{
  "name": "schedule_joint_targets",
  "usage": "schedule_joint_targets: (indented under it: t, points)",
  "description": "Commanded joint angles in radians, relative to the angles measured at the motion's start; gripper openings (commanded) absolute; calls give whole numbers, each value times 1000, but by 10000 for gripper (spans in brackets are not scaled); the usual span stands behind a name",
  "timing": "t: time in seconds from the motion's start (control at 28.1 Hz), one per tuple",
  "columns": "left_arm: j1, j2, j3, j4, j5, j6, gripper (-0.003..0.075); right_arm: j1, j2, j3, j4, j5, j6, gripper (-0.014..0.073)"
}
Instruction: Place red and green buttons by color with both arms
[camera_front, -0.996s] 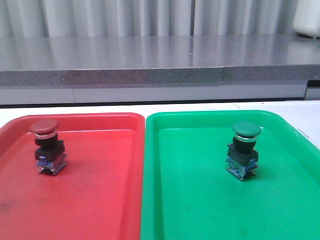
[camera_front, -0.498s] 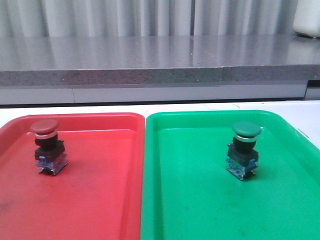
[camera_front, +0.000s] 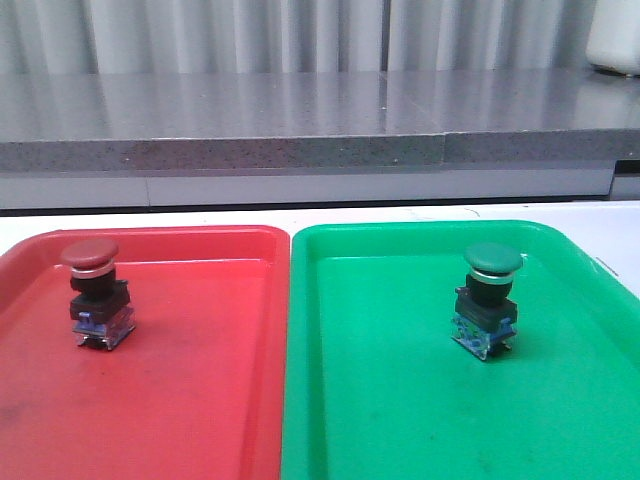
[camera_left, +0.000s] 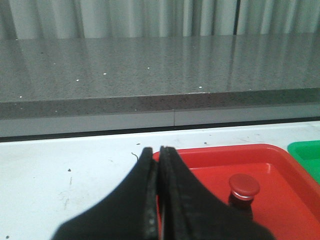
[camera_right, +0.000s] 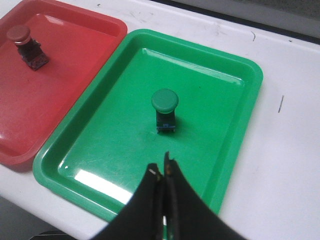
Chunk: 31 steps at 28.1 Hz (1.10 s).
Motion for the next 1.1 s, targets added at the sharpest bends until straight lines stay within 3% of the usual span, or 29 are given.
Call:
schedule_joint_targets:
  t: [0.0,0.21,0.39,1.07]
  points:
    - [33,-23,44,-21,-171,-14,-20,1,1,-24,-1,-58,-1,-108]
    - [57,-91,155,101,-226,-167,-20,1,2,-24,-1,-56,-1,-108]
    - [57,-91,227,91,-379,-169,-20,1,5,-24,-1,-56,-1,-108]
    - [89,-91,226,89,-355,-169,-20,1,5,-24,-1,-56,-1,-108]
